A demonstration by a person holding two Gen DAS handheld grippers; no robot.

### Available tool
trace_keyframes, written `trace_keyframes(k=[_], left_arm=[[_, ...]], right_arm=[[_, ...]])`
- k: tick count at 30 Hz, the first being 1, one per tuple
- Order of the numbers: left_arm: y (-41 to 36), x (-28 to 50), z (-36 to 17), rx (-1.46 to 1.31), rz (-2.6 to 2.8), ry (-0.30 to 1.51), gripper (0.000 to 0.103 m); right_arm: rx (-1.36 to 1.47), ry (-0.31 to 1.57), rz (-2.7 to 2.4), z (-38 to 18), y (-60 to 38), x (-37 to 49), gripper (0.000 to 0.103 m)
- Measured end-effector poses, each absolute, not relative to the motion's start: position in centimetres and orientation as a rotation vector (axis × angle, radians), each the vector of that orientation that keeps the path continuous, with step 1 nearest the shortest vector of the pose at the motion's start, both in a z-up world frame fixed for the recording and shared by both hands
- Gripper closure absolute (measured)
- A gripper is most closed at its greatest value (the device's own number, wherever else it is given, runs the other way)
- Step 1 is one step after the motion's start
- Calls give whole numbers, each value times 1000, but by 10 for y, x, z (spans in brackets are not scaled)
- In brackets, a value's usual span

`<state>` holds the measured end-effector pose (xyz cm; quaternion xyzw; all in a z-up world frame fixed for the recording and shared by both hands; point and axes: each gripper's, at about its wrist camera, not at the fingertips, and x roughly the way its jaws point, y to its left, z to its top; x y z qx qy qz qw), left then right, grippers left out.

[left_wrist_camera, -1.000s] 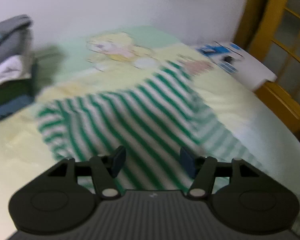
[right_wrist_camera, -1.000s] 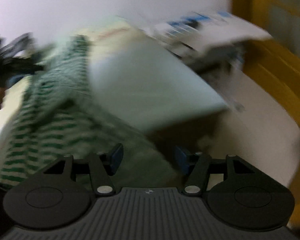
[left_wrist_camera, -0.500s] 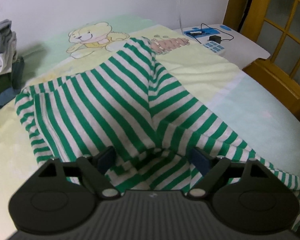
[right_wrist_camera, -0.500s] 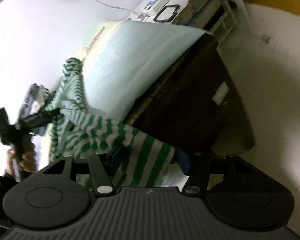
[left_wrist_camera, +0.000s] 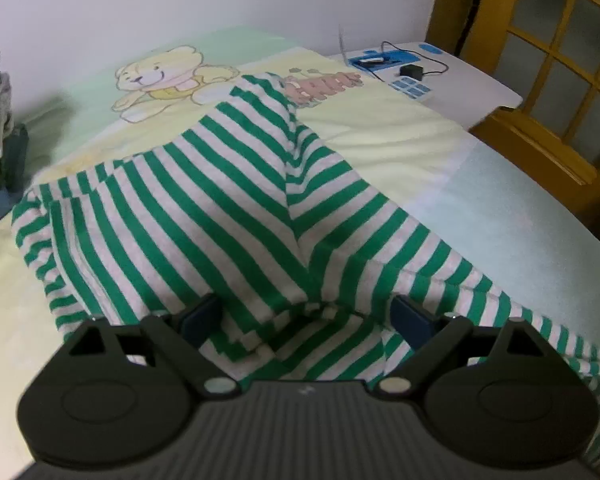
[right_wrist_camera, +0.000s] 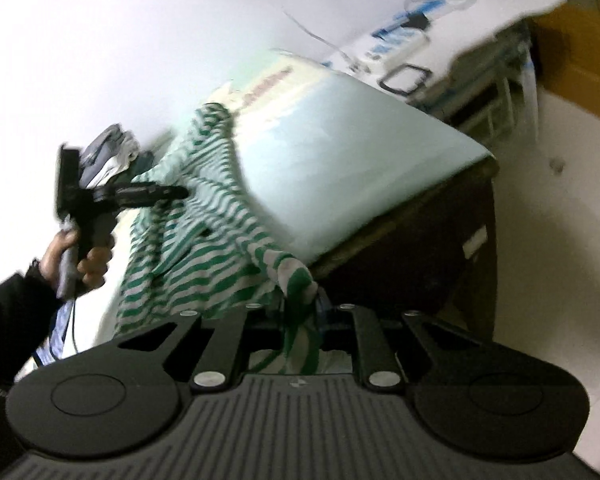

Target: Fold clothes

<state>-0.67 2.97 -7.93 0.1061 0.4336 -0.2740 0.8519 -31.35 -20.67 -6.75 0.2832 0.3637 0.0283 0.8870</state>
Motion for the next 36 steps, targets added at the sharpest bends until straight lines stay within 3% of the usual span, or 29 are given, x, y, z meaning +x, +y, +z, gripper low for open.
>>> trace_keyframes(k=[5,15,16,18,21,25,32,34,35,36], left_arm=[[33,-5,-80,228,-625,915,8],[49,-5,-68,213,-723,945,9],[53,-6,-65,180,-751,958,9],[58,-10,-58,111,-810,985,9],[54,-17,-58,35,-863,1038,9],[38,-24,-66,-31,-904,1122,20],[21,-33,-79,-18,-917,1160,20],[20,-26,-86,-58,-896,1192,21],[20,-22,-88,-87,-892,1202,21],[20,-19,-88,-108,-888,1206,21]], right_arm=[[411,790,96,-56,-165,-326,89],[221,959,98,-89,-106,-334,89],[211,932,84,-84,-105,-335,87],[179,850,32,-71,-103,-334,69],[114,759,-12,-61,-97,-322,62],[46,761,-20,-77,-83,-290,67],[14,781,-74,-98,-66,-276,69],[31,771,-87,-97,-65,-276,78],[44,771,-92,-96,-65,-277,94],[56,771,-96,-95,-66,-277,96]])
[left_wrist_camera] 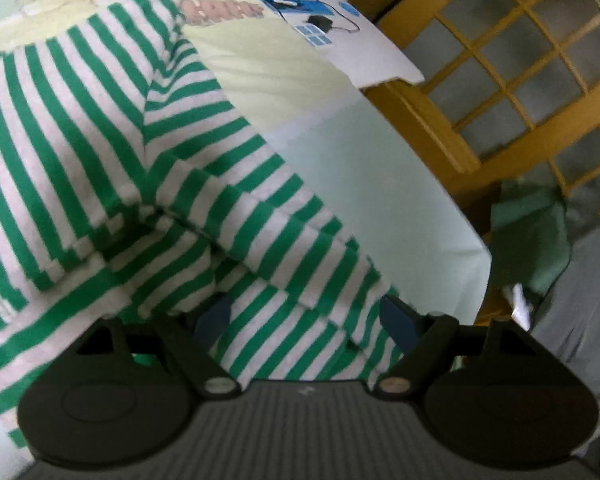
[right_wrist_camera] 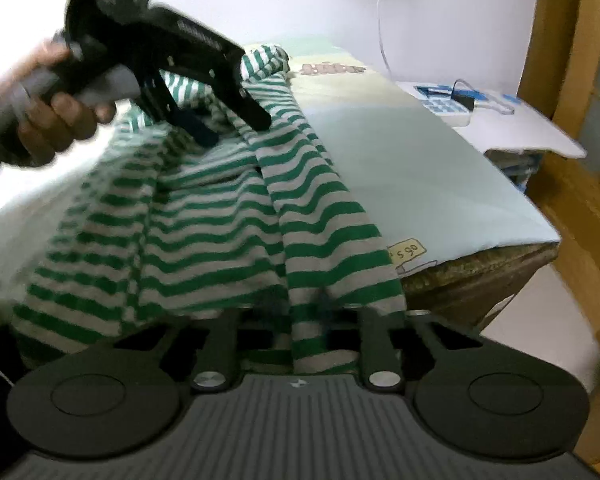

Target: Fold clothes

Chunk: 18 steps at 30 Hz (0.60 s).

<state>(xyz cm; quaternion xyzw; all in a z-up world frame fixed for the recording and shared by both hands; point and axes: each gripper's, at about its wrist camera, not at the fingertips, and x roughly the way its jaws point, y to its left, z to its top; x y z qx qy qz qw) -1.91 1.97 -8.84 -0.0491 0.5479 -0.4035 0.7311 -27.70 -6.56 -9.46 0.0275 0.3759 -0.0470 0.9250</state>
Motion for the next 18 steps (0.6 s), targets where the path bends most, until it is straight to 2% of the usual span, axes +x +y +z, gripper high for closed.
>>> trace_keyframes(k=[5,6,8,12,13,14,15,16,18], left_arm=[[23,-6,-91,-218,-865,1221,21],[23,-4,-91,-232,-858,1221,23],[21,-3,-90,-230,-849,1215,34],[20,-2,-90,-226,-838,1212,41],[19,-3,-90,-220,-835,1207,50],[19,-3,-89,-210,-833,1201,69],[19,-4,-88,-200,-833,1194,83],[22,-3,-86,-200,-837,1187,103],[28,-2,-80,-201,-844,1171,103]], right_arm=[[131,758,-119,-88,-69,-281,97],[146,755,-125,-87,-70,-282,97],[165,747,-140,-88,-71,-283,95],[143,741,-164,-97,-68,-278,89],[135,739,-169,-99,-67,-277,89],[132,738,-173,-100,-67,-277,90],[141,738,-171,-98,-68,-277,95],[150,736,-169,-96,-69,-278,96],[166,721,-162,-90,-72,-281,96]])
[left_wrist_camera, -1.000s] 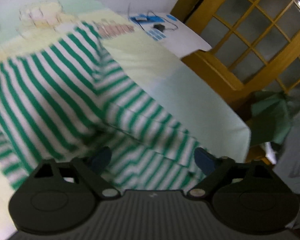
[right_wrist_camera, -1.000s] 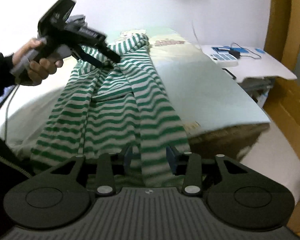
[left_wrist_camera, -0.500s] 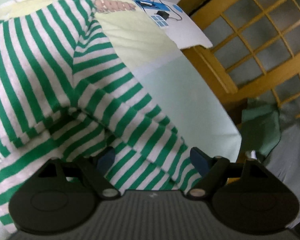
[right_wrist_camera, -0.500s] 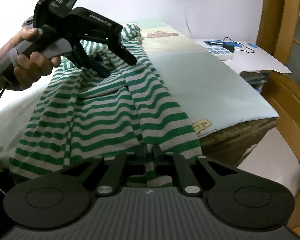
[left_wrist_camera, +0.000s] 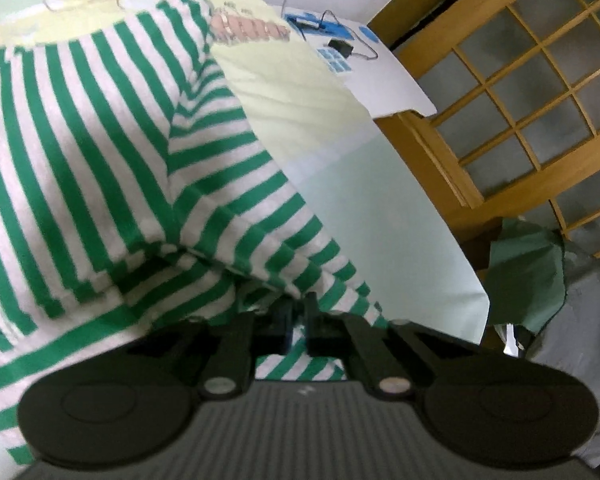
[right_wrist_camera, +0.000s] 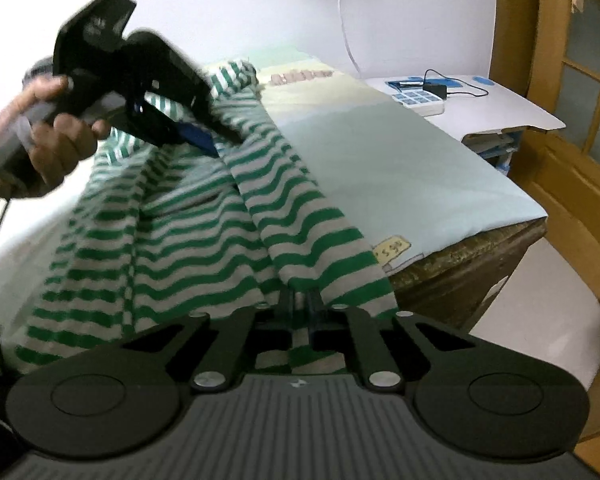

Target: Fold clothes

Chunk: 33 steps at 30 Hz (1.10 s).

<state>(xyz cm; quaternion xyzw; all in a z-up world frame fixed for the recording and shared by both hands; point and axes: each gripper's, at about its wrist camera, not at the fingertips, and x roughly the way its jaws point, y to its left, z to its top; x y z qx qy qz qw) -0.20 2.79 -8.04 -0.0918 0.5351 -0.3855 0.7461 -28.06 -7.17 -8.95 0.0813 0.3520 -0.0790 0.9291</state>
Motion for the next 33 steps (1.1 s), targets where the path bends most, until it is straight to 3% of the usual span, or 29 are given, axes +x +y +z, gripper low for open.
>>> trace_keyframes(k=[9,11,19,20,21,22,23,25,29,30,31,33], left_arm=[[51,-15,-40,-150,-886,1045,103],[55,-20,-48,-120,-874,1058,103],[66,-29,-83,-11,-798,1107,103],[69,-32,-79,-20,-807,1093,103],[71,-32,-73,-31,-817,1073,100],[70,-32,-69,-40,-827,1059,86],[69,-32,-65,-49,-837,1049,66],[61,-31,-63,-64,-850,1048,51],[45,-31,-70,-52,-839,1039,33],[41,-30,-73,-50,-833,1040,34],[40,-27,-78,-59,-824,1055,41],[39,-22,-85,-74,-812,1081,69]], right_arm=[[195,680,27,-52,-64,-301,97],[162,705,74,-55,-54,-301,101],[131,812,79,-86,-43,-300,97],[139,786,71,-81,-45,-300,94],[140,762,60,-78,-46,-299,82],[140,738,49,-74,-47,-299,71],[135,717,40,-72,-47,-297,53],[97,717,48,-74,-40,-287,56],[33,753,45,-87,-29,-268,65],[33,762,31,-91,-29,-266,73],[33,770,18,-95,-30,-265,76],[63,771,3,-94,-35,-267,96]])
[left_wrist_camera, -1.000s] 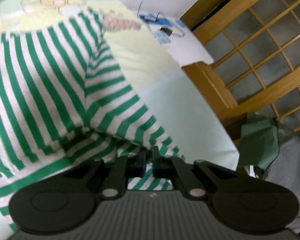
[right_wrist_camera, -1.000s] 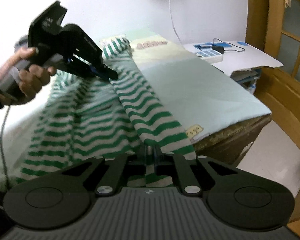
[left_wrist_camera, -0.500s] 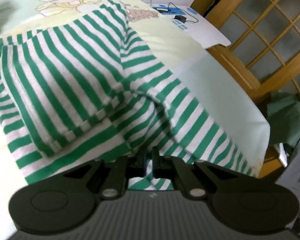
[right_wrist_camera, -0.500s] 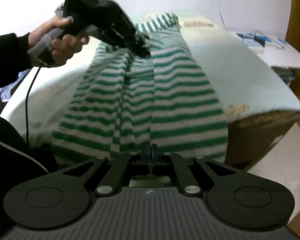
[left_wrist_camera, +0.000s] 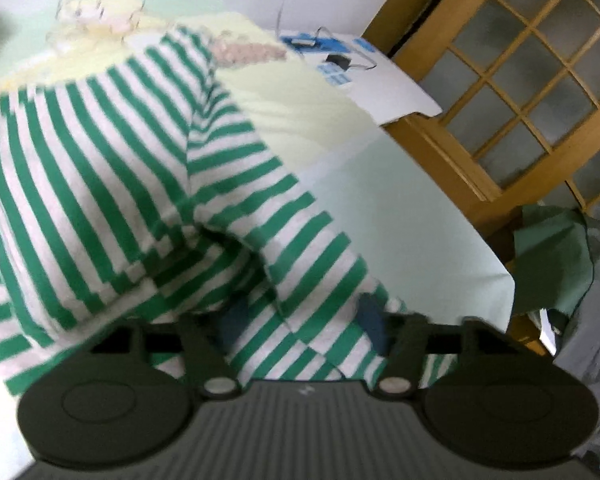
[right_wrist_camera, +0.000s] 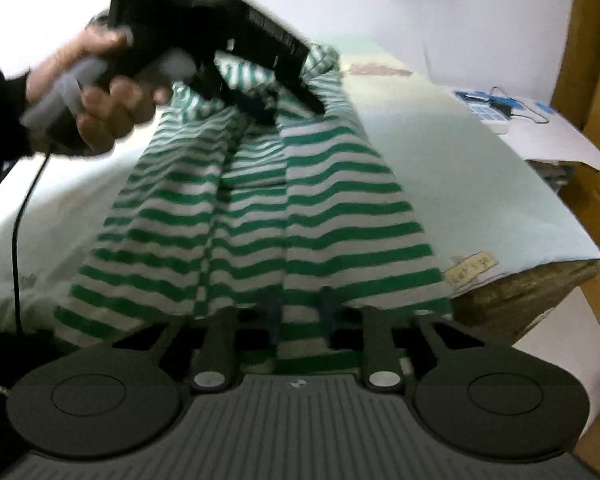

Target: Fold clothes

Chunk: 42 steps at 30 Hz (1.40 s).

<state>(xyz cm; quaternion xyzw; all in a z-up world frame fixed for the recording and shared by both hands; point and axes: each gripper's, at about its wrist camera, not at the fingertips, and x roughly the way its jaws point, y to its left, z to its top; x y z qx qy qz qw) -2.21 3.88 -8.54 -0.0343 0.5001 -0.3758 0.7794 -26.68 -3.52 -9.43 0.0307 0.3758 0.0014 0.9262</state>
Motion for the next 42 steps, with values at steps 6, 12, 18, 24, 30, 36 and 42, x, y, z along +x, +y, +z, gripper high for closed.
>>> trace_keyframes(k=[6,12,18,24,30,36,42], left_arm=[[44,-38,-64,-32,-827,976,103],[53,-45,-87,24,-779,1032,103],[65,-48,-71,56,-772,989,93],[74,-41,-45,26,-790,886,91],[66,1,-77,-5,-675,927,80],[80,8,-86,17,-679,949,78],[63,-16,-64,53,-713,888,66]], right_arm=[[112,719,14,-75,-43,-284,97],[90,801,68,-93,-36,-289,97],[111,828,109,-89,-40,-287,73],[208,703,76,-70,-55,-278,74],[225,753,7,-94,-52,-245,74],[187,778,-3,-96,-57,-254,77],[145,707,-18,-84,-62,-254,71]])
